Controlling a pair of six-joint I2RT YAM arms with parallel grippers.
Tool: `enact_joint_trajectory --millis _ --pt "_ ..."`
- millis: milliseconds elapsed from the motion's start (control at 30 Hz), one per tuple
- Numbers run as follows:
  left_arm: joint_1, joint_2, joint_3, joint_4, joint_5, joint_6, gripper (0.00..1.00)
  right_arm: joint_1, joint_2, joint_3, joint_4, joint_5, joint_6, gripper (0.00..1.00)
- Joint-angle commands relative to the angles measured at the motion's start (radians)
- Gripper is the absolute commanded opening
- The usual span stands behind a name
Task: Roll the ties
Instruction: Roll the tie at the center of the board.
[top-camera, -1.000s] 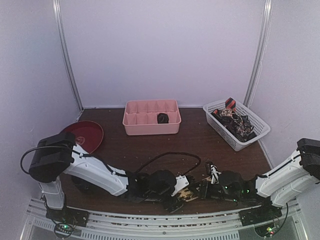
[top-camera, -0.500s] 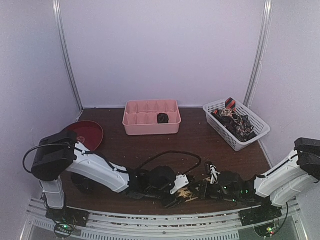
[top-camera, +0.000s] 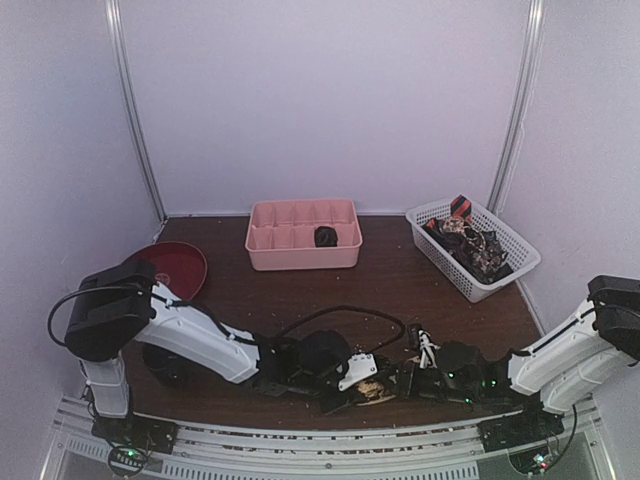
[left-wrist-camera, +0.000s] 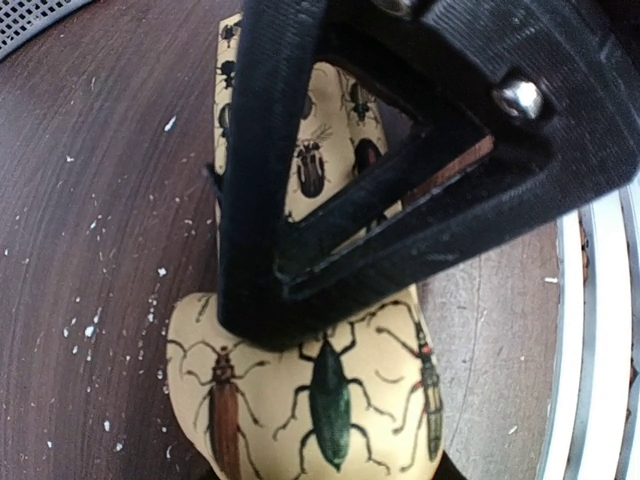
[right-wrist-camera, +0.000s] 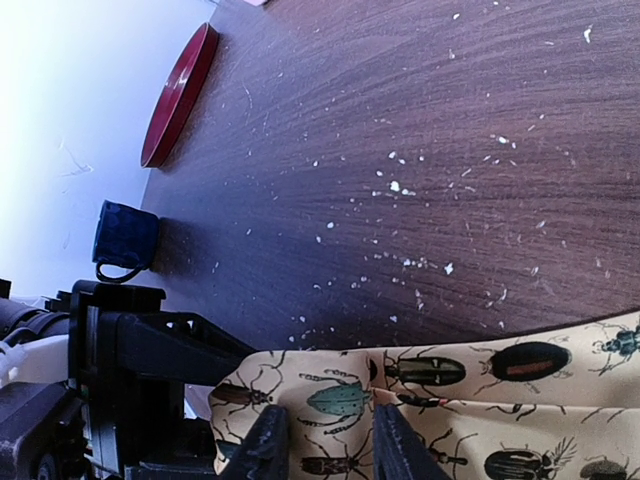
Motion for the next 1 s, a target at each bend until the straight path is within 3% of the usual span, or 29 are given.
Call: enact_joint_trajectory --millis 0,233,400,667,967 --pt "0.006 0.008 0.001 -0.017 0.021 0.033 0.35 0.008 -0.034 -0.023 -0.033 0.02 -0.007 0.3" --pt "0.013 0.008 0.004 -0.053 -0.021 0.037 0.35 0.008 -0.179 -0.045 -0.212 0.094 0.005 0.3" --pt "0.028 0.008 0.01 -0.059 -0.025 0.036 0.34 0.008 -0.195 -0.033 -0.304 0.146 -0.002 0.29" --pt "0.063 -0.004 0.0 -0.088 -0.03 0.047 0.34 -0.036 -0.064 -0.014 -0.241 0.142 -0.032 0.28" --pt "0.097 -0.008 -0.006 -0.127 -0.008 0.089 0.35 -0.166 0.103 0.022 -0.08 0.019 -0.117 0.26"
